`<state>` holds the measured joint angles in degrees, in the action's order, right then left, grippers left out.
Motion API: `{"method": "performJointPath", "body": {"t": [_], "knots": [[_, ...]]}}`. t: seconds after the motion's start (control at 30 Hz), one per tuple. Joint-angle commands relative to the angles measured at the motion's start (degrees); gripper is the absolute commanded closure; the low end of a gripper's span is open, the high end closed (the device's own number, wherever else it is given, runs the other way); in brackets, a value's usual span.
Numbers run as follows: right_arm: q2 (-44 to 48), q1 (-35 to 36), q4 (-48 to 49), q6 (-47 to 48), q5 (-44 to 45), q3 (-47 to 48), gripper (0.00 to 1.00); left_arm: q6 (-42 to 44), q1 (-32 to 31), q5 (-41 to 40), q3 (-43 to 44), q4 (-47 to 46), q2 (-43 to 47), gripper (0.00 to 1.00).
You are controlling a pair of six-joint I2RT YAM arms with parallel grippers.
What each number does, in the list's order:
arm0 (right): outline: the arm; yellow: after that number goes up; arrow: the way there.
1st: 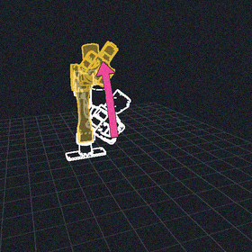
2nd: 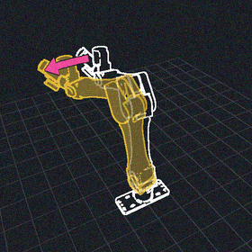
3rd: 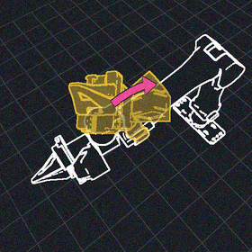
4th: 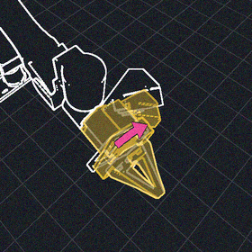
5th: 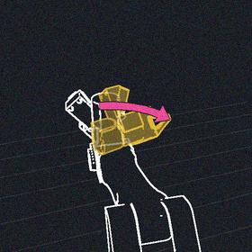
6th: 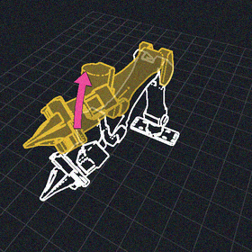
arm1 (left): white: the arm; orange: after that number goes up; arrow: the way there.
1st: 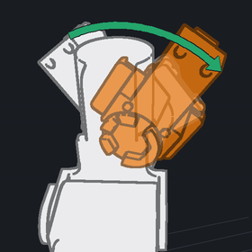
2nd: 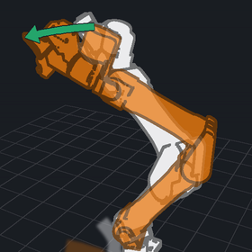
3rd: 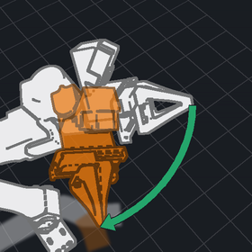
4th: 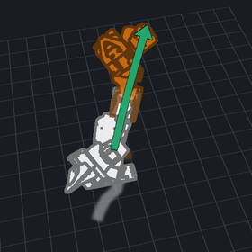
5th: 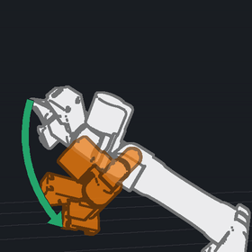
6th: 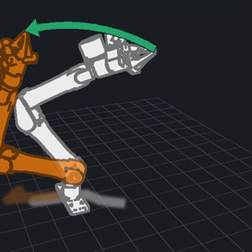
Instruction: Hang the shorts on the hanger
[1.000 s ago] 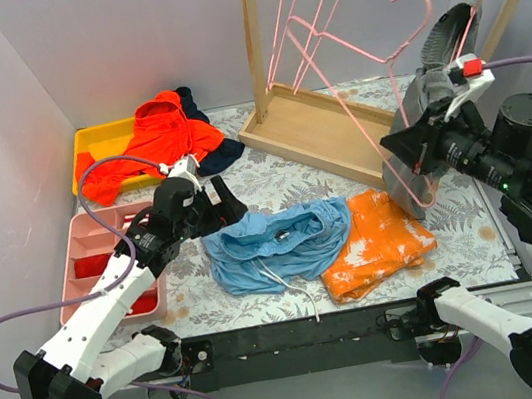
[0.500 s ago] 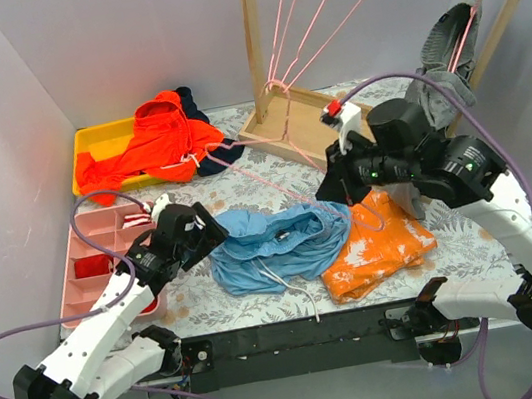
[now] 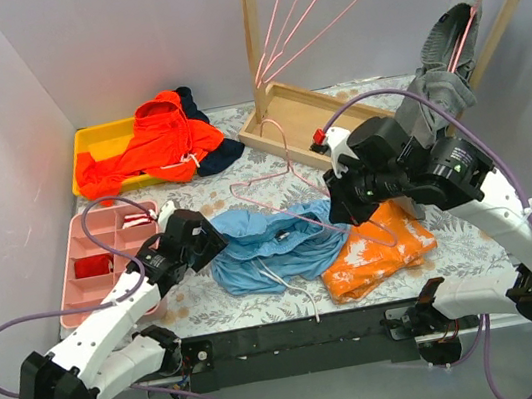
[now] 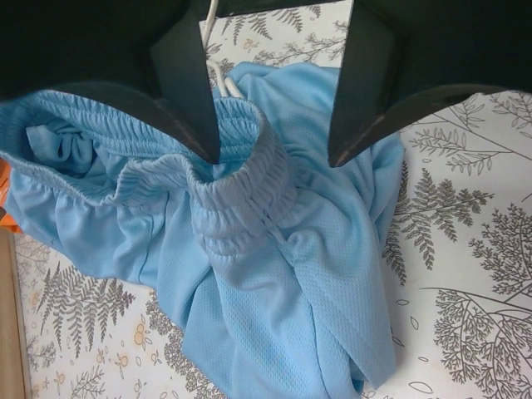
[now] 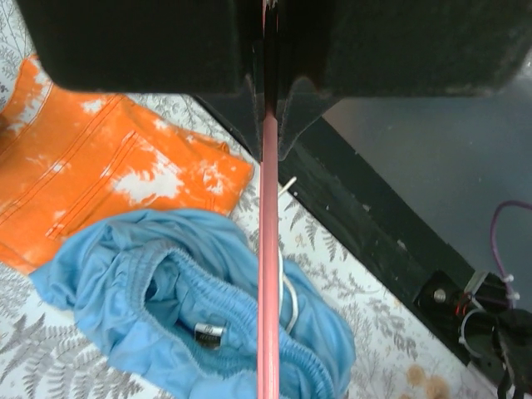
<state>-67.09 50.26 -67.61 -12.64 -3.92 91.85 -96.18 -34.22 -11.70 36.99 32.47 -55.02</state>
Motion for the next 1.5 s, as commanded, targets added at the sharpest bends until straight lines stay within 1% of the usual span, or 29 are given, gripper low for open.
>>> {"method": "performJointPath", "body": {"t": [0.0, 0.07, 0.13, 0.2, 0.27, 0.37, 0.4, 0.47, 0.5, 0.7, 0.97, 1.0, 1.13, 1.23, 1.3, 1.4, 1.47], "knots": [[0.7, 1.1, -5.2, 0.1, -3.4, 1.4, 0.99, 0.2, -0.1, -2.9, 0.0, -4.4, -1.5, 0.52], [1.4, 1.1, -4.9, -0.4, -4.9, 0.3, 0.99, 0.2, -0.1, -3.9, 0.4, -4.9, -3.1, 0.59], [1.6, 1.3, -4.9, -1.0, -7.8, -0.6, 0.99, 0.5, -0.1, -4.3, 0.5, -5.2, -3.9, 0.62], [1.0, 2.8, -4.7, -1.5, -9.4, -1.7, 0.99, 1.0, -0.1, -4.6, 0.9, -6.1, -4.9, 0.68], [1.2, 4.7, -3.0, -2.6, -8.7, -4.4, 0.99, 2.0, -0.1, -4.7, 1.8, -6.1, -5.6, 0.71], [0.8, 7.1, -2.4, -3.3, -6.4, -6.8, 0.99, 3.5, -0.1, -4.6, 2.5, -6.1, -6.1, 0.82], [0.8, 7.4, -1.9, -3.4, -5.2, -7.3, 0.99, 3.7, -0.1, -4.2, 2.7, -6.1, -5.5, 0.88], [0.7, 7.5, -0.1, -3.4, -5.0, -8.6, 0.99, 4.9, -0.1, -3.9, 3.0, -6.0, -4.7, 0.94], [0.6, 7.6, 0.4, -3.5, -3.6, -8.9, 0.99, 5.6, -0.1, -3.5, 3.3, -6.0, -4.0, 1.0], [0.6, 7.7, 6.9, -4.1, -1.6, -10.8, 0.99, 10.4, -0.1, -0.2, 4.0, -5.4, -1.1, 1.0], [0.3, 7.7, 7.6, -3.8, 0.8, -11.1, 0.99, 12.4, -0.1, 1.0, 5.4, -3.5, 1.6, 1.0], [0.5, 7.7, 8.4, -3.5, -0.2, -11.8, 0.99, 12.4, -0.1, 1.3, 5.6, -3.6, 1.8, 1.0], [1.8, 7.7, 14.9, -2.8, -2.7, -19.7, 0.99, 13.3, -0.1, 2.6, 7.2, -3.6, 2.6, 1.0], [2.5, 7.7, 21.4, -1.7, -3.5, -24.2, 0.99, 15.4, -0.1, 4.8, 8.6, -4.4, 3.7, 1.0], [4.0, 8.0, 28.6, -1.6, -4.2, -26.9, 0.99, 17.4, -0.1, 6.5, 9.7, -4.6, 4.4, 1.0], [7.0, 8.3, 42.3, 0.2, -5.3, -35.2, 0.99, 20.1, -0.1, 9.8, 10.8, -4.7, 5.4, 1.0], [7.9, 8.4, 48.8, 1.9, -4.5, -39.8, 0.99, 21.7, -0.2, 13.4, 11.2, -5.4, 6.5, 1.0]]}}
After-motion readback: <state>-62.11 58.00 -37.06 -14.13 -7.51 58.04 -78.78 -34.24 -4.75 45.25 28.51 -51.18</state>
